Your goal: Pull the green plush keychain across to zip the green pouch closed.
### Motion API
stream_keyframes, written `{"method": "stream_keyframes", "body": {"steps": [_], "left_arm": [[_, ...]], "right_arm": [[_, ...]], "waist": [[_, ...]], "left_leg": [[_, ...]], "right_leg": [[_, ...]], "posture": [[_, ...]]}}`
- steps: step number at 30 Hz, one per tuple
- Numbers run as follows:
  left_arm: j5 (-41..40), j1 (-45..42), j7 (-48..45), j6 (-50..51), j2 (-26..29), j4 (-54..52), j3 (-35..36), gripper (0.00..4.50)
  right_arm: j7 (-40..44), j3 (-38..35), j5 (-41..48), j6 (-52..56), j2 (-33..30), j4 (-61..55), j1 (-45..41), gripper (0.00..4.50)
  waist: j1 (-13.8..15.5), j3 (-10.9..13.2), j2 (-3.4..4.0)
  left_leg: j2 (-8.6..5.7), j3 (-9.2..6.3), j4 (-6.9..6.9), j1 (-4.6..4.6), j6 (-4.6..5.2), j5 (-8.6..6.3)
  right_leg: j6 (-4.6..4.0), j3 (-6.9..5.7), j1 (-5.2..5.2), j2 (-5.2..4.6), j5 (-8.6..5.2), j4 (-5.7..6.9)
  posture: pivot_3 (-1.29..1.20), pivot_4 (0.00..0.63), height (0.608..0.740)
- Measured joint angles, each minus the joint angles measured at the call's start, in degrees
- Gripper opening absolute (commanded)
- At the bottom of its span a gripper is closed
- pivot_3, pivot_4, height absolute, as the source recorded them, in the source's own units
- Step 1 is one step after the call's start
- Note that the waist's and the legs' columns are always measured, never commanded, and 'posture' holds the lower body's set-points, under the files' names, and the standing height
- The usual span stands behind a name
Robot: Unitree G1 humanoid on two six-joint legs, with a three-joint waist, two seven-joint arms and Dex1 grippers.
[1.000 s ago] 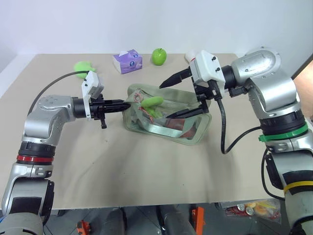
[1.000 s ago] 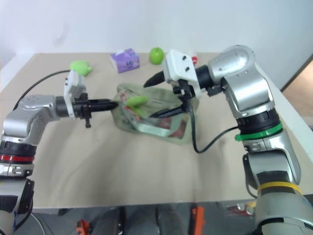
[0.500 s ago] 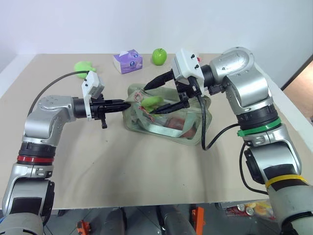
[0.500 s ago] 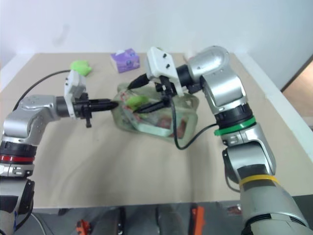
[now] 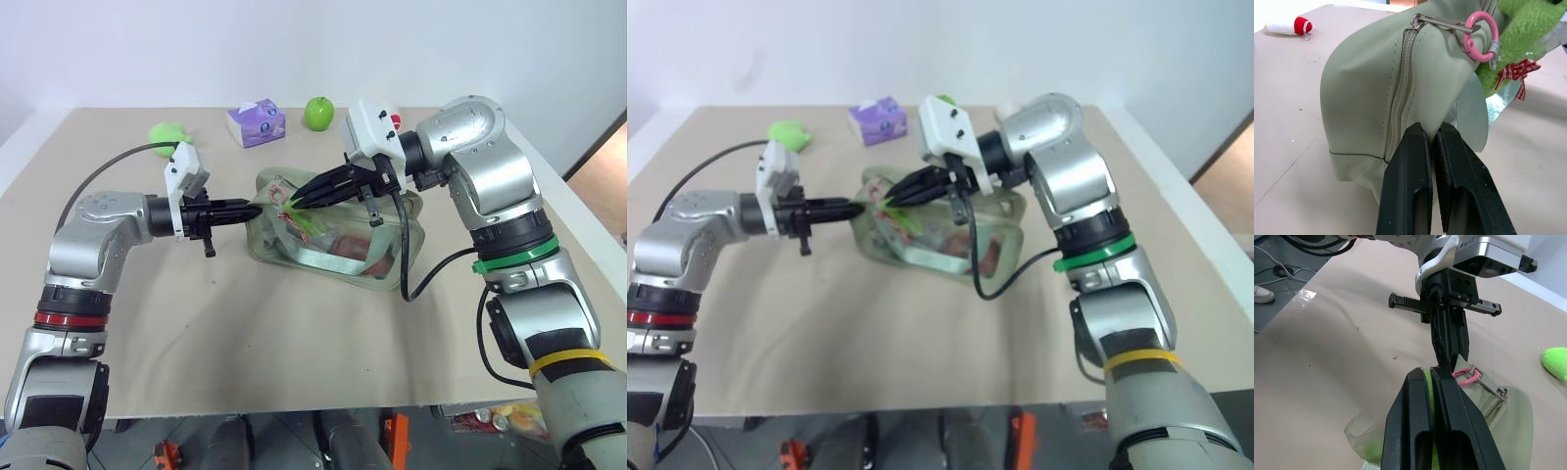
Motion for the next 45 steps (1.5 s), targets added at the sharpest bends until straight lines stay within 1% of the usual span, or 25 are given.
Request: {"method": "stream_keyframes", "body": {"steps": [12, 16, 21, 27, 28, 33, 37, 39, 40, 41, 42, 43, 45], "left_arm": [[-0.3, 0.0, 0.3, 0.0, -0.4, 0.0, 0.0, 0.00], [-0.3, 0.0, 0.3, 0.0, -0.5, 0.0, 0.0, 0.00], [-0.4, 0.0, 0.3, 0.0, -0.7, 0.0, 0.0, 0.00], [-0.7, 0.0, 0.0, -0.1, -0.9, 0.0, -0.2, 0.00], [-0.7, 0.0, -0.1, -0.1, -1.0, 0.1, -0.2, 0.00], [-0.7, -0.1, -0.1, -0.3, -1.3, 0.4, -0.2, 0.00], [-0.7, -0.3, -0.2, -0.5, -1.9, 0.7, -0.2, 0.00], [-0.6, -0.4, -0.2, -0.5, -2.1, 0.7, -0.5, 0.00], [-0.6, -0.4, -0.3, -0.6, -2.2, 0.8, -0.6, 0.00], [-0.6, -0.4, -0.3, -0.6, -2.1, 0.8, -0.5, 0.00], [-0.6, -0.5, -0.3, -0.6, -2.2, 0.9, -0.6, 0.00], [-0.6, -0.5, -0.4, -0.6, -2.2, 0.9, -0.6, 0.00], [-0.6, -0.6, -0.3, -0.6, -2.2, 1.1, -0.5, 0.00]], "right_arm": [[0.1, -1.1, 0.8, 1.5, -1.5, 0.0, 0.0, 0.02], [0.1, -2.3, 1.2, 2.2, -3.3, 0.2, -0.6, 0.02], [1.6, -5.8, 1.7, 3.1, -9.6, 0.3, -3.1, 0.02], [3.3, -5.9, 0.5, 1.5, -16.2, 2.5, -3.7, 0.02], [3.7, -5.9, -0.3, 0.3, -18.5, 3.4, -3.8, 0.02], [4.3, -5.9, -1.9, -2.4, -23.6, 4.9, -4.1, 0.02], [4.9, -5.4, -4.2, -6.7, -28.6, 4.2, -3.2, 0.02], [5.0, -5.1, -6.6, -10.5, -31.6, 2.8, -1.2, 0.02], [5.0, -4.3, -9.2, -14.2, -35.5, 0.6, 2.6, 0.02], [5.0, -4.0, -9.6, -14.6, -36.0, 0.6, 3.2, 0.02], [5.0, -3.9, -10.8, -16.2, -38.1, -0.8, 6.5, 0.02], [5.0, -3.7, -12.0, -18.2, -40.8, -2.8, 11.6, 0.02], [4.6, -3.7, -13.3, -19.8, -41.9, -4.2, 15.6, 0.02]], "waist": [[0.0, 0.0, 0.00], [0.1, 0.0, 0.01], [0.6, 0.0, 0.03], [0.6, 0.1, 0.08], [0.7, 0.1, 0.13], [0.7, 0.1, 0.15], [0.7, 0.2, 0.26], [0.8, 0.2, 0.26], [1.0, 0.2, 0.26], [1.0, 0.2, 0.26], [1.0, 0.2, 0.26], [0.9, 0.2, 0.26], [0.9, 0.1, 0.38]], "left_leg": [[0.00, 0.00, 0.00, 0.00, 0.00, 0.00], [-0.01, 0.01, 0.00, -0.01, 0.00, 0.00], [-0.01, 0.01, -0.02, -0.01, -0.01, 0.00], [-0.02, 0.03, -0.03, -0.01, -0.01, -0.01], [-0.04, 0.04, -0.04, -0.01, -0.01, -0.01], [-0.06, 0.07, -0.05, 0.00, -0.01, -0.01], [-0.08, 0.07, -0.05, 0.00, -0.01, -0.01], [-0.10, 0.07, -0.05, 0.00, -0.01, -0.01], [-0.13, 0.05, -0.05, -0.02, -0.02, -0.01], [-0.14, 0.07, -0.05, -0.02, -0.02, -0.01], [-0.16, 0.15, -0.06, -0.02, -0.02, -0.02], [-0.18, 0.15, -0.06, 0.00, -0.03, -0.02], [-0.20, 0.22, -0.04, 0.00, -0.03, -0.02]], "right_leg": [[0.00, 0.00, 0.00, 0.00, 0.00, 0.00], [0.00, 0.00, 0.00, -0.01, 0.00, -0.01], [-0.04, 0.00, -0.01, -0.01, -0.04, -0.02], [-0.10, 0.00, -0.03, -0.01, -0.08, -0.02], [-0.17, 0.01, -0.03, -0.04, -0.12, -0.02], [-0.24, 0.02, -0.03, -0.07, -0.20, -0.03], [-0.23, 0.02, -0.03, -0.09, -0.22, -0.03], [-0.21, 0.02, -0.01, -0.10, -0.23, -0.05], [-0.15, 0.01, 0.01, -0.14, -0.29, -0.05], [-0.15, 0.01, 0.01, -0.16, -0.29, -0.05], [-0.12, 0.05, -0.02, -0.21, -0.28, -0.08], [-0.11, 0.06, 0.02, -0.22, -0.30, -0.08], [-0.05, 0.11, -0.01, -0.27, -0.25, -0.08]], "posture": [[0.00, 0.150, 0.740], [0.00, 0.150, 0.740], [0.00, 0.150, 0.740], [0.00, 0.150, 0.740], [0.00, 0.150, 0.740], [0.00, 0.150, 0.740], [0.00, 0.150, 0.740], [0.00, 0.150, 0.740], [0.00, 0.150, 0.740], [0.00, 0.150, 0.740], [0.00, 0.150, 0.740], [0.00, 0.150, 0.740], [0.00, 0.150, 0.740]]}}
